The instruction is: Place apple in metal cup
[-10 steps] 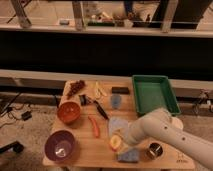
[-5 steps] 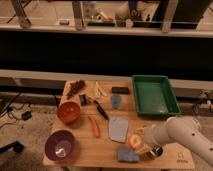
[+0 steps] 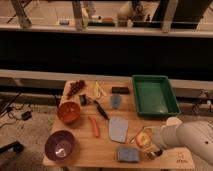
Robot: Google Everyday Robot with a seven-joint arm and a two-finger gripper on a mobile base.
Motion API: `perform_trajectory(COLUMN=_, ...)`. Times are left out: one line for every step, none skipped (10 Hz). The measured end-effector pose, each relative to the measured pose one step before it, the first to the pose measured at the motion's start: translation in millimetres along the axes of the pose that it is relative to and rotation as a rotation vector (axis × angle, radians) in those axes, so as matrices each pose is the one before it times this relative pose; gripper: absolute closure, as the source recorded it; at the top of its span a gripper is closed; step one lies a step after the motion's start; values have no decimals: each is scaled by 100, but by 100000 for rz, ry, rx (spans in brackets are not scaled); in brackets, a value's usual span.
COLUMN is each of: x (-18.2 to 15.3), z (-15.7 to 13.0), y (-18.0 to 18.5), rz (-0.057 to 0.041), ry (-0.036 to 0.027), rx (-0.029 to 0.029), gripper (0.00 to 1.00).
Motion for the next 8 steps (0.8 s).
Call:
perform_trajectory(x=266, z=-244, y=-86, rz=927, ry=415, rx=939, gripper=100)
perform_trajectory(x=512, z=-114, y=-53, rz=1066, ry=792, rx=636, gripper=100)
perform_trajectory(x=554, z=-140, y=-78, rz=1222, ry=887, rx=746, gripper=100)
perform_trajectory(x=703, z=-204, y=-78, rz=1496, ry=1022, rx=1082, gripper=100)
perform_trajectory(x=445, z=-142, y=-39, rz=922, ry=793, rx=803, gripper=100)
perform_trajectory(x=449, z=-183, y=-39, rz=804, ry=823, rx=726, gripper=100)
perform_trajectory(x=493, z=-184, y=-51, rz=1005, ry=851, rx=816, gripper=100)
perform_trajectory(x=590, z=-194, y=-50, rz=1163, ry=1085, rx=905, gripper=100)
